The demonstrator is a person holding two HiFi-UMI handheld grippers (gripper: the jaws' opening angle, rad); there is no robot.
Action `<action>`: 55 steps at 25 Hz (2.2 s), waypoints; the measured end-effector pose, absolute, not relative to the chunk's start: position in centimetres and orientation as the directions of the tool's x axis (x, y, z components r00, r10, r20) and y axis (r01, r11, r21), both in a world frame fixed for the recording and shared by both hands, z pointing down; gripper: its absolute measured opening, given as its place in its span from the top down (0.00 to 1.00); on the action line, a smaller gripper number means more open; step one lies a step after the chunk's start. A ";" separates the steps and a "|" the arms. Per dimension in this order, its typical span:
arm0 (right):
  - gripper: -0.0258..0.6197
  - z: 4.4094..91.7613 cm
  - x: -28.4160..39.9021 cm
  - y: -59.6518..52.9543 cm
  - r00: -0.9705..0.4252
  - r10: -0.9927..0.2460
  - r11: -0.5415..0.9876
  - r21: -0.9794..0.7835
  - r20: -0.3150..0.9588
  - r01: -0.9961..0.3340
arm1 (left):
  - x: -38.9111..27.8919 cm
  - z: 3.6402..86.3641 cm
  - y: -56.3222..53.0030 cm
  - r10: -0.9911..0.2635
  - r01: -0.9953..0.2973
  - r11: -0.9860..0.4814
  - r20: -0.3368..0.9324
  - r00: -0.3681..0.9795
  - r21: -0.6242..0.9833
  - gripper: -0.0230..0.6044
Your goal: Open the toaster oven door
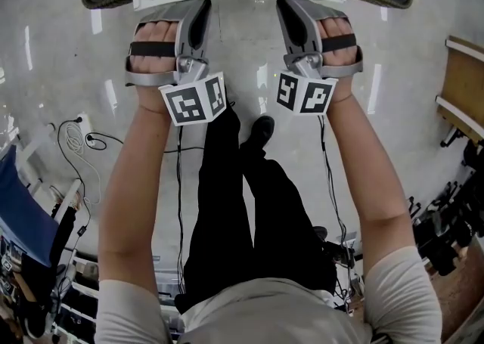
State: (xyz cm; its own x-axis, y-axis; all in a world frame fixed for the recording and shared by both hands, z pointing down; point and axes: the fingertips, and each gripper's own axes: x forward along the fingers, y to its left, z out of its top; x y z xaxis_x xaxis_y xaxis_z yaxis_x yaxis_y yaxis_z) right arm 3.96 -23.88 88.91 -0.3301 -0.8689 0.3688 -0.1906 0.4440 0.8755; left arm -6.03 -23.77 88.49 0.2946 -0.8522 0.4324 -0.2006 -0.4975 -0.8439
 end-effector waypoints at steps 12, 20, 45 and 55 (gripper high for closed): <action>0.89 82.3 3.2 -19.6 -0.418 -0.748 0.658 0.659 0.516 -0.365 | -5.7 79.8 -20.2 -0.796 -0.425 -0.600 0.456 0.398 -0.678 0.89; 0.93 67.4 4.5 -16.2 -0.476 -0.755 0.655 0.481 0.451 -0.583 | -4.6 66.6 -16.2 -0.777 -0.627 -0.628 0.421 0.468 -0.462 0.93; 0.93 36.9 6.6 0.6 -0.643 -0.726 0.679 0.111 0.245 -0.725 | -3.6 37.3 0.3 -0.803 -0.820 -0.568 0.269 0.532 -0.074 0.94; 0.93 33.9 10.1 4.6 -0.661 -0.710 0.690 0.053 0.242 -0.722 | -1.8 33.3 5.4 -0.801 -0.815 -0.572 0.277 0.531 -0.092 0.94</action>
